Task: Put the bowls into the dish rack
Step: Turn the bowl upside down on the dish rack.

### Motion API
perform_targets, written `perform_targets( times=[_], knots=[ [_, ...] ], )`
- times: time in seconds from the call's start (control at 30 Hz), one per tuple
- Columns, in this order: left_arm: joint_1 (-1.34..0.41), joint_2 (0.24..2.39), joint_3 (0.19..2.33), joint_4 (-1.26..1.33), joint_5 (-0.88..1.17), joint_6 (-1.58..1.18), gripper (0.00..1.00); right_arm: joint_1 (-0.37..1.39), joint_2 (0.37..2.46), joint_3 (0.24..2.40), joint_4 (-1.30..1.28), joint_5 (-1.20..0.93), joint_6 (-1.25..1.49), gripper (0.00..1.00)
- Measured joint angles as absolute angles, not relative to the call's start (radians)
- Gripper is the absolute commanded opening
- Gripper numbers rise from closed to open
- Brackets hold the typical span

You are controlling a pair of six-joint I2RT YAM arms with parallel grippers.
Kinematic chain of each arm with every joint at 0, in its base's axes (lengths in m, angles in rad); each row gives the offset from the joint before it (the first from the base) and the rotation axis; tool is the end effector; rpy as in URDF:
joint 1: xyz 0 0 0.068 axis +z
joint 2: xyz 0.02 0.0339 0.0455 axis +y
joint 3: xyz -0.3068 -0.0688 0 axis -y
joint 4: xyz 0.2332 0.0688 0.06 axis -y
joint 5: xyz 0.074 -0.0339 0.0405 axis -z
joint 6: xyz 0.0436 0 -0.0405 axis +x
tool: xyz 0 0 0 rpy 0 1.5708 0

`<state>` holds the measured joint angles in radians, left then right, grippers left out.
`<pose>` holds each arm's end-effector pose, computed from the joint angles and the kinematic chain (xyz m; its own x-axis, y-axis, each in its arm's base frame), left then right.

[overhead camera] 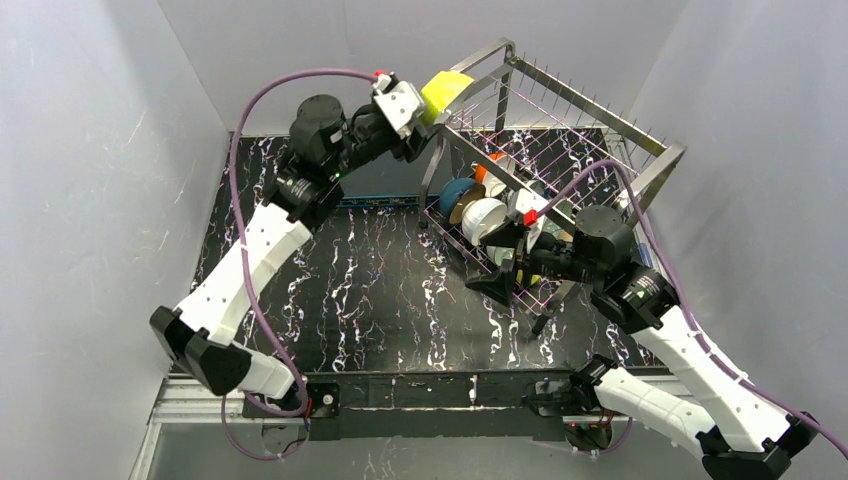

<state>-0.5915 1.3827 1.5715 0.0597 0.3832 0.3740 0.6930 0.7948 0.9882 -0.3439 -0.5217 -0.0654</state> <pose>0.2328 -0.1760 0.5457 0.4889 0.0798 -0.8687 0.6869 0.5787 0.4397 0.0884 0.1017 0.4194 -0.0541 -0.1186 -0.9915 -0.9385 0.3452 0.0099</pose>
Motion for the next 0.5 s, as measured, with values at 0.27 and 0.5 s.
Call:
perform_targets(
  times=[0.27,0.5],
  knots=[
    [-0.593,1.577,1.796,-0.025,0.328,0.508,0.00,0.693,0.800,0.951,-0.346,-0.531,-0.068,0.99],
    [-0.598,1.664,1.888,-0.100,0.355,0.677,0.00,0.693,0.797,0.950,-0.346,-0.531,-0.069,0.99]
  ],
)
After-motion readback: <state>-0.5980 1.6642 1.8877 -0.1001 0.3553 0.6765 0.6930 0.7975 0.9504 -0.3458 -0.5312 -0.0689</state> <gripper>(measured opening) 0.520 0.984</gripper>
